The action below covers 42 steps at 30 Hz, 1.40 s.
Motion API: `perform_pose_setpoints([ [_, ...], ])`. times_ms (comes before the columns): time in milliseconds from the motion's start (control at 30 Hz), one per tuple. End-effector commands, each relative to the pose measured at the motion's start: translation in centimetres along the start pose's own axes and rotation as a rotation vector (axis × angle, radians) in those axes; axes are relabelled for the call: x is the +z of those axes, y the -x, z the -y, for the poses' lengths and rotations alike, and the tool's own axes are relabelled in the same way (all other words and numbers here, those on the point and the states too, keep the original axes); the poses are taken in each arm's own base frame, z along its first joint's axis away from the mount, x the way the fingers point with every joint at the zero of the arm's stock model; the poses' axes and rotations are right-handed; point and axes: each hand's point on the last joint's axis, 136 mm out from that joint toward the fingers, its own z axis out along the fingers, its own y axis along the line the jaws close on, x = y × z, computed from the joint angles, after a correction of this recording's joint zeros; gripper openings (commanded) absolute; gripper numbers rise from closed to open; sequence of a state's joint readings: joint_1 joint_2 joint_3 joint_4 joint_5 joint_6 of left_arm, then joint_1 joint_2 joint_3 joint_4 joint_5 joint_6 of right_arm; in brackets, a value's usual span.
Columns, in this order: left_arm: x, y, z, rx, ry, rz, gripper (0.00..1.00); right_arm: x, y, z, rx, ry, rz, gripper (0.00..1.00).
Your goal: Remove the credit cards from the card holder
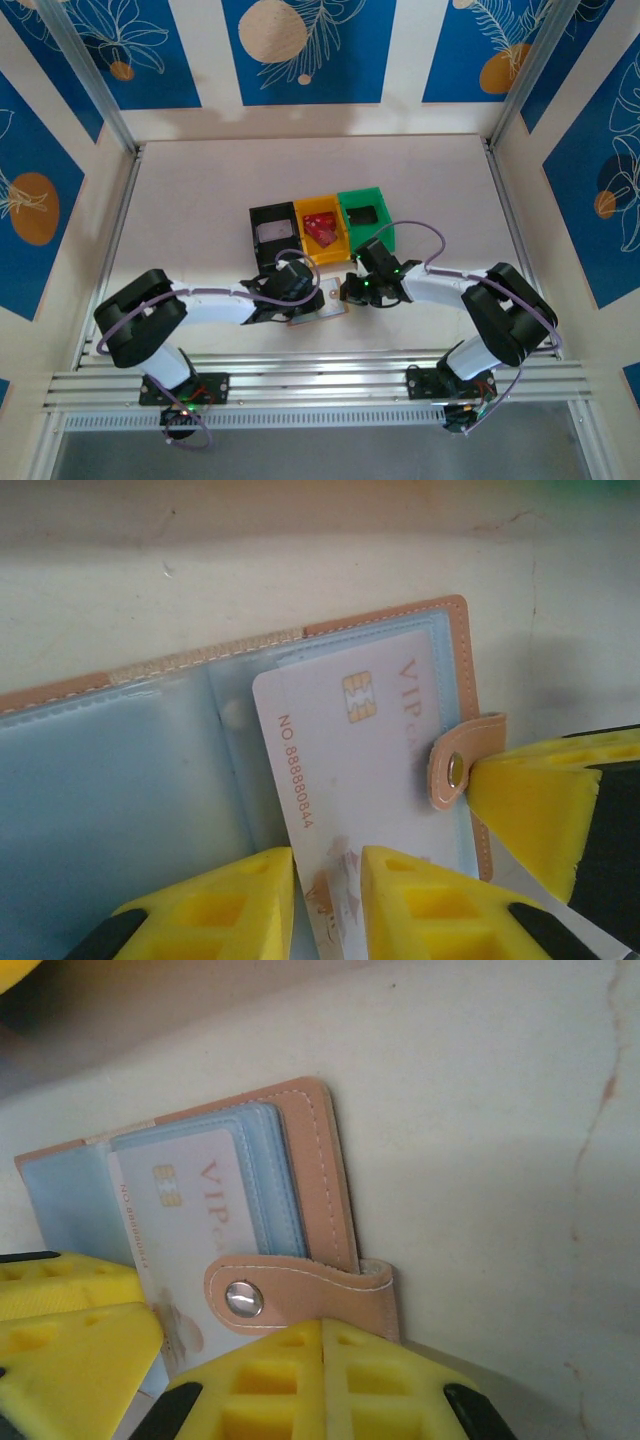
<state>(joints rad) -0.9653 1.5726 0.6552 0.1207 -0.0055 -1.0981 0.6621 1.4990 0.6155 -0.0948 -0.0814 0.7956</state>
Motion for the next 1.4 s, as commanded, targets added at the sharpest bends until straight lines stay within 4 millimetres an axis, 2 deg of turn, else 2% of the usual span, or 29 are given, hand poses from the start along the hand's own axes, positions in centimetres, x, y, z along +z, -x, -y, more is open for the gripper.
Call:
perform_pose_setpoints([
  [0,0.3,-0.2,-0.5,0.023,0.015,0.011,0.24,1.1,-1.9,1.8,0.027,-0.073,-0.069,0.02],
  [267,0.4,-0.3,-0.6,0.026,0.013,0.015,0.19,1.6,-2.4,1.9,0.03,-0.074,-0.082,0.02],
  [633,0.0,0.2,-0.2,0.022,-0.022,0.047,0.0,1.8,-2.7,1.8,0.039,-0.065,-0.092,0.02],
  [767,-0.5,0.5,0.0,0.027,-0.038,0.065,0.0,1.8,-2.7,2.1,0.043,-0.075,-0.091,0.01],
  [1000,-1.6,0.7,0.1,0.045,-0.061,0.086,0.0,2.2,-3.1,3.7,0.077,-0.145,-0.109,0.0],
  [1367,-2.7,0.1,0.2,0.07,-0.094,0.069,0.0,2.3,-3.2,4.1,0.089,-0.161,-0.115,0.0],
])
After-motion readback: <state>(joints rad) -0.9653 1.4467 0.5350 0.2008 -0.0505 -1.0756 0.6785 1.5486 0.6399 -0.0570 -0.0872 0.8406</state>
